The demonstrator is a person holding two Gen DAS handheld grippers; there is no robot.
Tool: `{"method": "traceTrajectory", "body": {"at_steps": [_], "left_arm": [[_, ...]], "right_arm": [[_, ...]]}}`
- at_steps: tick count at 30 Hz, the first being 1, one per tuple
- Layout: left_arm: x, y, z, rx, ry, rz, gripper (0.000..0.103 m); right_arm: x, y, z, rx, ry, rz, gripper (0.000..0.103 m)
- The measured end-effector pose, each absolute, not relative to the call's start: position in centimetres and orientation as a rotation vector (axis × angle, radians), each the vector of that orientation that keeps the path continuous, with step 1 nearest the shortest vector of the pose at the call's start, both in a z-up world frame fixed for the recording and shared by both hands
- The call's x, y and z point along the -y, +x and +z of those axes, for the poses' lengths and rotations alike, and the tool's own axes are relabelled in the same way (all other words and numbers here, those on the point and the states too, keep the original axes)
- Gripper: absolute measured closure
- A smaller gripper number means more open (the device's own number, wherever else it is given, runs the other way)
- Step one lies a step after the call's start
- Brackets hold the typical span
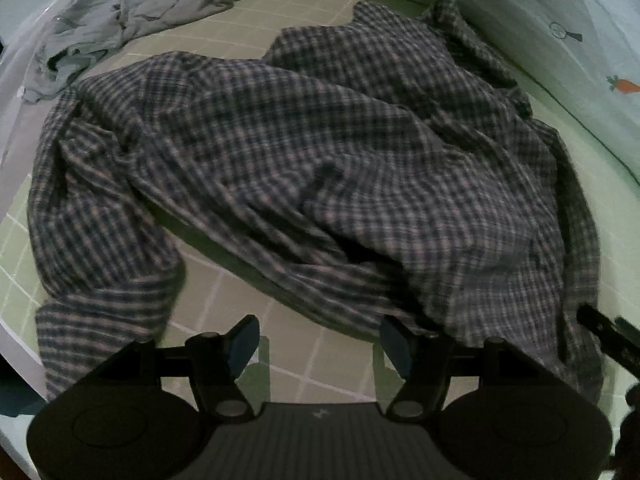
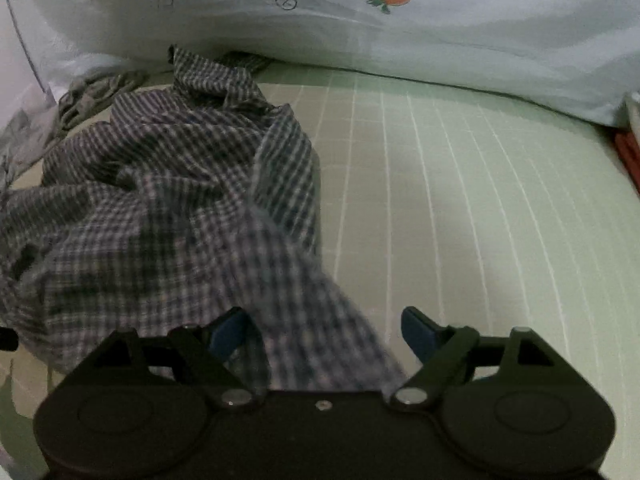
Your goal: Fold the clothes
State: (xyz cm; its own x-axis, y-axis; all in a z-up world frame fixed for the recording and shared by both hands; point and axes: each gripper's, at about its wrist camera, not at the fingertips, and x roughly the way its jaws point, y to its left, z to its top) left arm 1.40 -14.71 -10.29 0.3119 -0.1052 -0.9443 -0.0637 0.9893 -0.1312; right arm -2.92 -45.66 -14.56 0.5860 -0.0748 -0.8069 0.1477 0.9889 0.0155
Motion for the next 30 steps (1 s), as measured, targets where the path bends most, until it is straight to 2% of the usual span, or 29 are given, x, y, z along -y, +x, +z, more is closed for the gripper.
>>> {"method": "traceTrajectory", "body": {"at_steps": [2, 4, 5, 6, 8, 16, 19, 20, 21, 23, 27, 28, 30], "left_arm": [[15.6, 1.2, -10.4, -1.254, -0.168, -0.015, 0.035], [16.5, 1.1, -10.5, -1.254, -0.187, 0.002, 0.035], [17.0, 1.1, -10.6, -1.254, -0.196, 0.011, 0.035], [17.5, 1.0, -10.7, -1.253, -0.205, 0.020, 0.035], [18.5, 0.9, -10.9, -1.251, -0.220, 0.037, 0.035], [21.9, 0.4, -11.8, -1.230, -0.280, 0.101, 0.035], [22.9, 0.5, -12.3, -1.244, -0.287, 0.120, 0.035], [23.1, 0.5, -12.4, -1.247, -0.291, 0.124, 0.035], [23.3, 0.6, -12.5, -1.250, -0.296, 0.127, 0.035], [23.6, 0.6, -12.6, -1.254, -0.305, 0.135, 0.035], [24.0, 0.9, -12.8, -1.257, -0.320, 0.157, 0.038], [24.2, 0.9, -12.8, -1.254, -0.319, 0.161, 0.040], [24.4, 0.9, -12.7, -1.244, -0.306, 0.170, 0.051]], "right_arm": [[46.7, -2.2, -14.5, -0.933, 0.108, -0.064, 0.020], [47.6, -1.6, -14.5, -0.944, 0.139, 0.035, 0.043], [48.0, -1.1, -14.6, -0.966, 0.163, 0.115, 0.075], [48.1, -0.6, -14.7, -0.982, 0.175, 0.174, 0.095], [48.4, -0.2, -14.3, -0.963, 0.150, 0.240, 0.101], [60.6, -0.8, -10.9, -0.749, 0.362, -0.051, 0.101], [63.8, -0.4, -11.3, -0.760, 0.317, -0.169, 0.096], [64.6, -0.3, -11.7, -0.776, 0.313, -0.183, 0.089], [65.2, -0.2, -12.0, -0.787, 0.325, -0.182, 0.071], [66.0, 0.0, -12.7, -0.802, 0.364, -0.161, 0.050], [65.1, 0.9, -14.2, -0.861, 0.390, -0.079, 0.040], [64.7, 1.0, -14.5, -0.877, 0.392, -0.058, 0.039], [63.9, 1.3, -15.0, -0.898, 0.391, -0.021, 0.036]]}}
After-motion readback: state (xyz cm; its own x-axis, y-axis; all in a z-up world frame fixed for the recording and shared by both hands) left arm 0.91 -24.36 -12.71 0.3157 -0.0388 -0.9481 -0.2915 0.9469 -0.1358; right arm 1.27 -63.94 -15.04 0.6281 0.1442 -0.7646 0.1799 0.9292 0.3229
